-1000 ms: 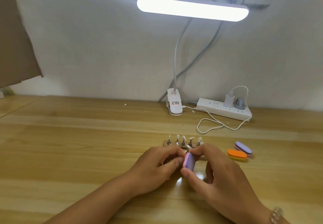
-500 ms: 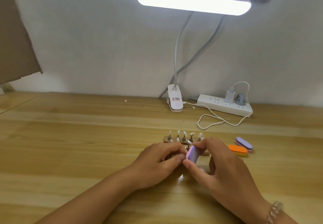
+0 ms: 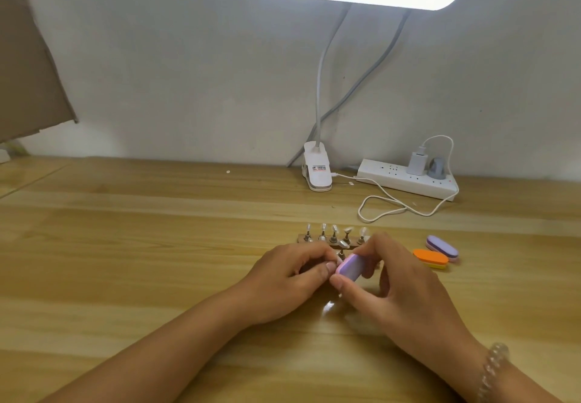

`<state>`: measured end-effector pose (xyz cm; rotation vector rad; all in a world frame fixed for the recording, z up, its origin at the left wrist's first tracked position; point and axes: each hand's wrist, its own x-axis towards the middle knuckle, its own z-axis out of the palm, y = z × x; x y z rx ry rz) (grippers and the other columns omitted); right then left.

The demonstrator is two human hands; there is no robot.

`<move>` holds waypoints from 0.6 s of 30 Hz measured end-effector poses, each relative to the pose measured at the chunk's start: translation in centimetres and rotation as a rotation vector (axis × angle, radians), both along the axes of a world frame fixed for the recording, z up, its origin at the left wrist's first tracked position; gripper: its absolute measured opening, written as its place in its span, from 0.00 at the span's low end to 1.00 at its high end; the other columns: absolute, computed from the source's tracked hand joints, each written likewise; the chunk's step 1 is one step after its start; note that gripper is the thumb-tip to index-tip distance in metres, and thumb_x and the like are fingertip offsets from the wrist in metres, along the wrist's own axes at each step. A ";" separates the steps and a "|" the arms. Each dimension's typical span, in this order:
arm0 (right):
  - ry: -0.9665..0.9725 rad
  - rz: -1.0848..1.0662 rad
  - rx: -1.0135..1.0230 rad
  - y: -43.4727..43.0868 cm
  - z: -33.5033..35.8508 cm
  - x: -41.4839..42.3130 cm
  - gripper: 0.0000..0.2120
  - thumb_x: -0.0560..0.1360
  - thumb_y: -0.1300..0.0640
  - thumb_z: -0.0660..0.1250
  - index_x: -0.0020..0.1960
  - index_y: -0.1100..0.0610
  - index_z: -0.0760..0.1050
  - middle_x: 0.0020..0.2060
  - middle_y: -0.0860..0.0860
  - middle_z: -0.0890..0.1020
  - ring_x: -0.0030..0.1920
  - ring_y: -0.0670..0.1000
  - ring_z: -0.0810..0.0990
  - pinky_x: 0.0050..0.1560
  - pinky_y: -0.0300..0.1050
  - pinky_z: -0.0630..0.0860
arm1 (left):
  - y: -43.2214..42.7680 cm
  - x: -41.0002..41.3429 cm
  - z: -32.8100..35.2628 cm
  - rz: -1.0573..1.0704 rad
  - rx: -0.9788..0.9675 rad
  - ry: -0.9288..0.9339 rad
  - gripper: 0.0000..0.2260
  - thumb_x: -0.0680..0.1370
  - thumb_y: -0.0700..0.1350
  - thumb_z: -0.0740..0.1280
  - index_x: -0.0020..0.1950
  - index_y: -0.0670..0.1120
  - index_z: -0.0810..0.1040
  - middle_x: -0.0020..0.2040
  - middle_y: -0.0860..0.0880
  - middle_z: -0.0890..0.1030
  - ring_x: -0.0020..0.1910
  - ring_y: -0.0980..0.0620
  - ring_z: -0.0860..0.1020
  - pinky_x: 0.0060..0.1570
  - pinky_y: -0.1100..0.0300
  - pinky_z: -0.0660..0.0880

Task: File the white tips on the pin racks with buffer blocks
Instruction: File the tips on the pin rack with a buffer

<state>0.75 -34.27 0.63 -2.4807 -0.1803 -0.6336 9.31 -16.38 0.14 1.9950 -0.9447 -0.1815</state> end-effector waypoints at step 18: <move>-0.004 0.032 0.000 0.1 0.3 -0.1 0.19 0.67 0.31 0.66 0.45 0.45 0.70 0.40 0.40 0.76 0.36 0.46 0.74 0.30 0.41 0.68 | 0.0 -0.1 -0.1 0.004 0.018 -0.018 0.08 0.78 0.51 0.61 0.48 0.54 0.80 0.40 0.58 0.80 0.41 0.53 0.77 0.46 0.40 0.76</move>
